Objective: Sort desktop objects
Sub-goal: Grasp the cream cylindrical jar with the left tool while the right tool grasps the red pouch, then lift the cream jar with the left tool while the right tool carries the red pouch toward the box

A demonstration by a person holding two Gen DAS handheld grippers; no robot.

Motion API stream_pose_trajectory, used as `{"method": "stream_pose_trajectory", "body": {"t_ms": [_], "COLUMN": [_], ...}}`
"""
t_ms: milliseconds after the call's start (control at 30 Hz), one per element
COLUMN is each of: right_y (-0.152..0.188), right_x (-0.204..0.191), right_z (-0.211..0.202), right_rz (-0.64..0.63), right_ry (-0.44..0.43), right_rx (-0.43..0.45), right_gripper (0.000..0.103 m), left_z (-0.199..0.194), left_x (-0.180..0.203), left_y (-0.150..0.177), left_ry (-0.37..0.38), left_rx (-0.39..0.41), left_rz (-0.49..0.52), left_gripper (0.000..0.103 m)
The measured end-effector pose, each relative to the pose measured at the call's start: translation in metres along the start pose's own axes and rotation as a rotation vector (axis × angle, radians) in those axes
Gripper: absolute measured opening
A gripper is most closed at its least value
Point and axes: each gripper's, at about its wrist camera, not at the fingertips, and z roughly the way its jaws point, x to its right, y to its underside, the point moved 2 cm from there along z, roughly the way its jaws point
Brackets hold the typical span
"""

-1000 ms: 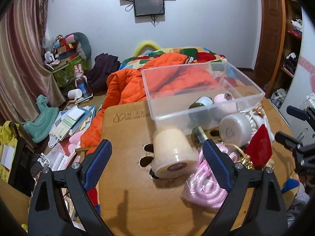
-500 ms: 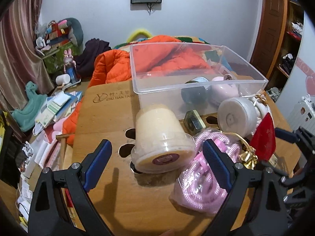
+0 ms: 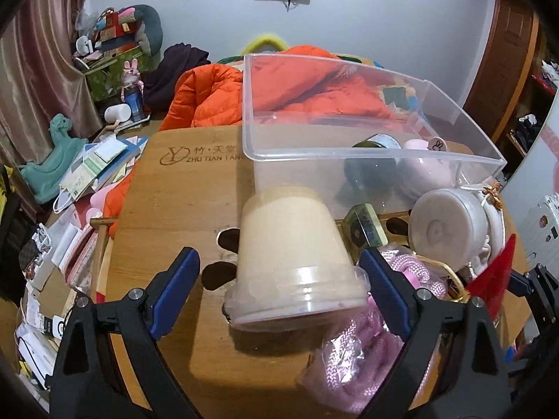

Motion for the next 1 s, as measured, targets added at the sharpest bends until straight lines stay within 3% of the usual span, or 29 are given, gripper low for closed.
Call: {"method": "stream_pose_trajectory", "body": {"t_ms": [67,133,433,1000], "right_y": [0.001,0.002,0.003,-0.002], "right_x": [0.003,0.007,0.018,0.032], "right_z": [-0.002,-0.003,-0.009,-0.031], "right_rz": [0.006,0.018,0.077,0.152], "right_ry": [0.003,0.005,-0.043,-0.042], "right_rx": [0.007,0.013,0.028,0.097], "right_gripper": [0.056,0.051,0.030,0.024], "left_z": [0.004,0.008,0.009,-0.019], "left_x": [0.002,0.005,0.009,0.007], "left_y": [0.000,0.000,0.002,0.008], "left_ry": [-0.001,0.021,-0.012,-0.002], "left_rx": [-0.009,-0.027,-0.001,0.081], "left_rz": [0.005,0.005,0.015,0.018], "left_gripper": [0.079,0.072,0.070,0.070]}}
